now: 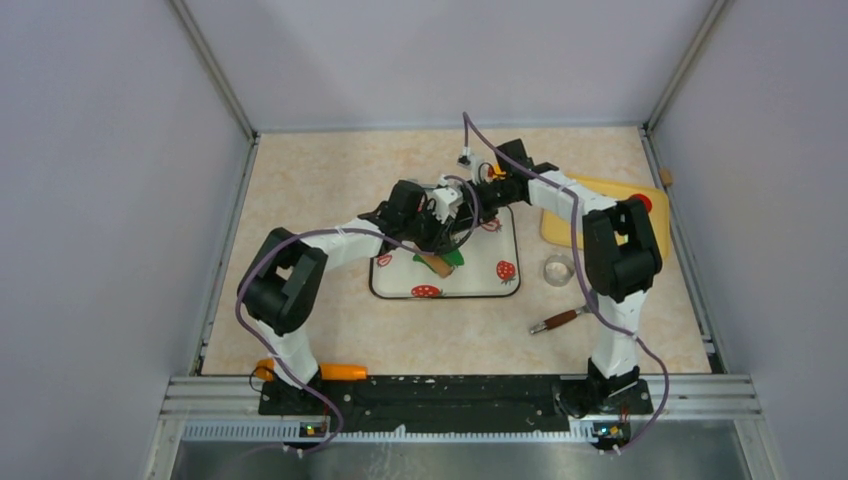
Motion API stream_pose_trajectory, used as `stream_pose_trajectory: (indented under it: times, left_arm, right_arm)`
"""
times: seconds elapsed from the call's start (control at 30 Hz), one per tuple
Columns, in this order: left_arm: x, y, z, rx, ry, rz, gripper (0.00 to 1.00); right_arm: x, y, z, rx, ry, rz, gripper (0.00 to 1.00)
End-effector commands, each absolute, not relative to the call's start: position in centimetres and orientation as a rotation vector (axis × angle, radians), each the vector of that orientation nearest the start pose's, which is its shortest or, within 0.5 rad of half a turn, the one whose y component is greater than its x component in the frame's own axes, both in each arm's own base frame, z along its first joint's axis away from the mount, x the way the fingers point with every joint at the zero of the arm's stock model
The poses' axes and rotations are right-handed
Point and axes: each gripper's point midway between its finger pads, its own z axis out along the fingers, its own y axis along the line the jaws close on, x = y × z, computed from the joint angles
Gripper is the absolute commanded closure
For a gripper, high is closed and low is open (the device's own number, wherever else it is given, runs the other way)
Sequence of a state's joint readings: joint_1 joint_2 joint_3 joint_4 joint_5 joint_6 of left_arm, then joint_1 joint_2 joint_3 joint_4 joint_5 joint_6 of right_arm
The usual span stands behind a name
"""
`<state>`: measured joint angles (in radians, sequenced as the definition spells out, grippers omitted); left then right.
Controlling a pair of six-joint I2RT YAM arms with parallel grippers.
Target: Roll out the dumpling wrappers from the dough
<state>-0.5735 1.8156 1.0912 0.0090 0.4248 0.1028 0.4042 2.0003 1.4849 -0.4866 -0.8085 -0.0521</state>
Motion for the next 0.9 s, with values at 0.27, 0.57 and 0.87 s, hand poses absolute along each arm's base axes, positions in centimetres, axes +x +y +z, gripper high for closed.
stream_pose_trajectory:
  times: [0.27, 0.57, 0.87]
  left_arm:
    - [31.8, -26.0, 3.3, 0.812, 2.372, -0.756, 1.00]
    - [32.2, -24.3, 7.4, 0.838, 2.309, -0.822, 1.00]
    - [35.2, -28.2, 16.1, 0.999, 1.986, -0.868, 1.00]
  right_arm:
    - [33.4, 29.6, 3.2, -0.992, 2.490, 0.994, 1.00]
    - [32.9, 32.6, 6.7, -0.984, 2.452, 1.138, 1.00]
    - [35.0, 31.6, 15.3, -0.953, 2.351, 1.124, 1.00]
